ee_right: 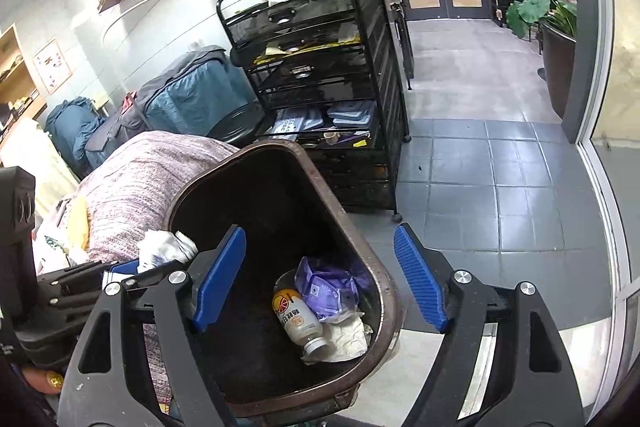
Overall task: Collect trash
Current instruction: 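Lower the white wrapper into the brown bin and open the left gripper, then move both grippers back over the remaining trash on the bed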
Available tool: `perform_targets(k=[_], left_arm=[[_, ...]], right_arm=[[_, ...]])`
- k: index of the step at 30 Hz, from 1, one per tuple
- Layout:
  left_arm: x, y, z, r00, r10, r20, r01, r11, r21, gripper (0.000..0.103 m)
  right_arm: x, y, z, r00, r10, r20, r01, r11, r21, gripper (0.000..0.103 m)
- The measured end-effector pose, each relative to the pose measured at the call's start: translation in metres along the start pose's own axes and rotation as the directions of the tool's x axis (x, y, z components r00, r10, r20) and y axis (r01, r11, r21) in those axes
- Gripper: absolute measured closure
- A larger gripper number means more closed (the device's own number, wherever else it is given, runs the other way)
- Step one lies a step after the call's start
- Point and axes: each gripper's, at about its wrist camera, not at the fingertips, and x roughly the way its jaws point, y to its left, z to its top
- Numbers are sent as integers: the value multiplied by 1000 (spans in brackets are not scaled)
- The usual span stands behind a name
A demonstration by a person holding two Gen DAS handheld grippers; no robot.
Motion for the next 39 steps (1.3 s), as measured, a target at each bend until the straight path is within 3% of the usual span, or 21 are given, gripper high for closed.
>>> perform_targets(k=[2,8,11,16,26,39], left_arm=[[0,-1,0,1000,11,9,-11,1000,10,47],[-8,-6,1,997,47,64,-49,998,44,27],[-15,-8,2,994,54,96,-60,997,54,22],[-32,-10,0,984,83,155,-93,994,58,17],[-84,-3,-16,943,166,288,-184,982,35,9],[-137,47,-38,894,277,352,-252,961,-114,7]], right_arm=[[0,-2,1,1000,-4,4,4,1000,8,26],[-2,-11,3,1000,-21,23,20,999,43,19],[-2,-14,4,999,-22,23,21,998,55,19],[-2,-12,5,1000,-3,27,1,998,67,18],[-7,8,8,996,70,55,-72,996,45,17],[-12,59,8,985,162,63,-159,986,-39,16]])
